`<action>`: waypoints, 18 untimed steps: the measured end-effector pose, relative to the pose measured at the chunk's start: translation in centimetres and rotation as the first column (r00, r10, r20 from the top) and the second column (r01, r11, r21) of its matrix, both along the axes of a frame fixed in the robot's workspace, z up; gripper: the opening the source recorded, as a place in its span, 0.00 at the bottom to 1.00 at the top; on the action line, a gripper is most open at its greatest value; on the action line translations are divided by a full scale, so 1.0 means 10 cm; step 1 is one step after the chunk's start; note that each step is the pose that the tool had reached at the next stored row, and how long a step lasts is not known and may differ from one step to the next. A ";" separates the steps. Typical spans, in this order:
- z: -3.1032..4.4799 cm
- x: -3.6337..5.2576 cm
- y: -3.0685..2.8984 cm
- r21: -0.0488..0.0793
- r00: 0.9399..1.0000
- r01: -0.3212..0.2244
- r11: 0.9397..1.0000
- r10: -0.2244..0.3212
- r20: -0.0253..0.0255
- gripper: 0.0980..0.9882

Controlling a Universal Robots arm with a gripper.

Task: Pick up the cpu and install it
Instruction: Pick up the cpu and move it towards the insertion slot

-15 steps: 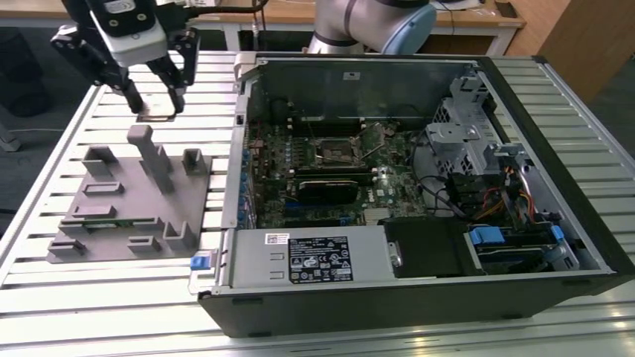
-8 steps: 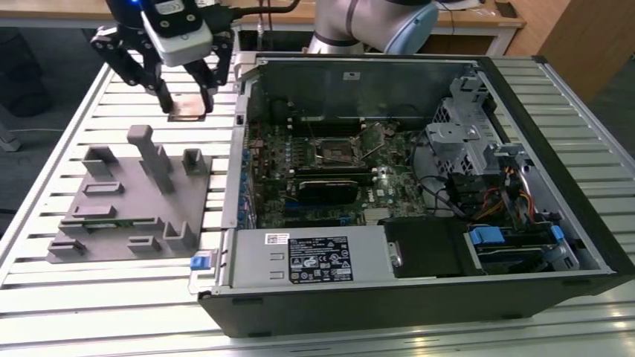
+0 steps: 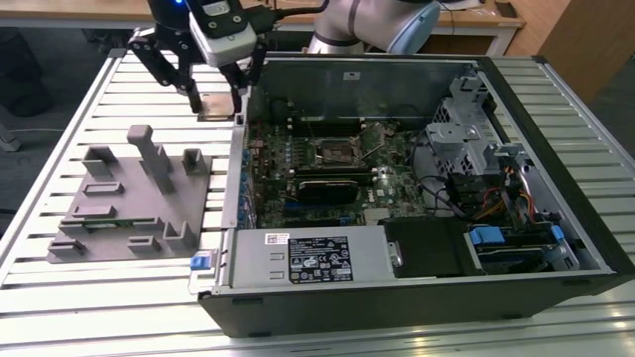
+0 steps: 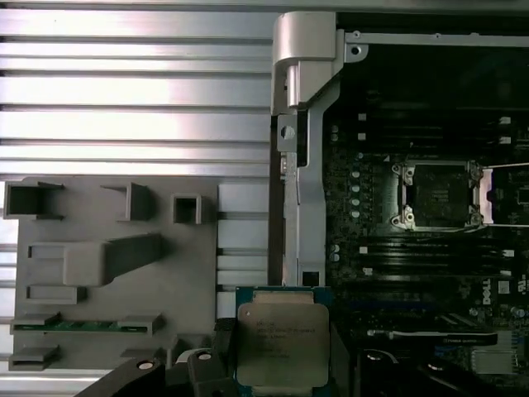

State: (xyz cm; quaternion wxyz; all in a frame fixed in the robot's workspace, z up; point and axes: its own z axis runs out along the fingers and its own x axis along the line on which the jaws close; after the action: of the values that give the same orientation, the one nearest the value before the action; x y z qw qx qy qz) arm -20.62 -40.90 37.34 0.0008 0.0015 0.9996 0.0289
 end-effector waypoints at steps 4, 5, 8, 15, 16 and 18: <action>-0.023 0.275 0.001 0.002 1.000 0.009 1.000 -0.009 0.005 0.50; -0.027 0.283 0.002 0.003 1.000 0.012 1.000 -0.012 0.005 0.50; -0.037 0.333 0.008 0.004 1.000 0.019 1.000 -0.019 0.005 0.50; -0.071 0.554 0.048 0.004 1.000 0.024 1.000 -0.024 0.005 0.50; -0.075 0.583 0.055 0.004 1.000 0.025 1.000 -0.025 0.005 0.50; -0.082 0.641 0.070 0.004 1.000 0.026 1.000 -0.026 0.005 0.50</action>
State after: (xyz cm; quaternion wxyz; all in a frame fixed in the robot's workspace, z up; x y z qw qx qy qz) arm -14.21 -40.20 36.52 0.0039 0.0142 0.9994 0.0309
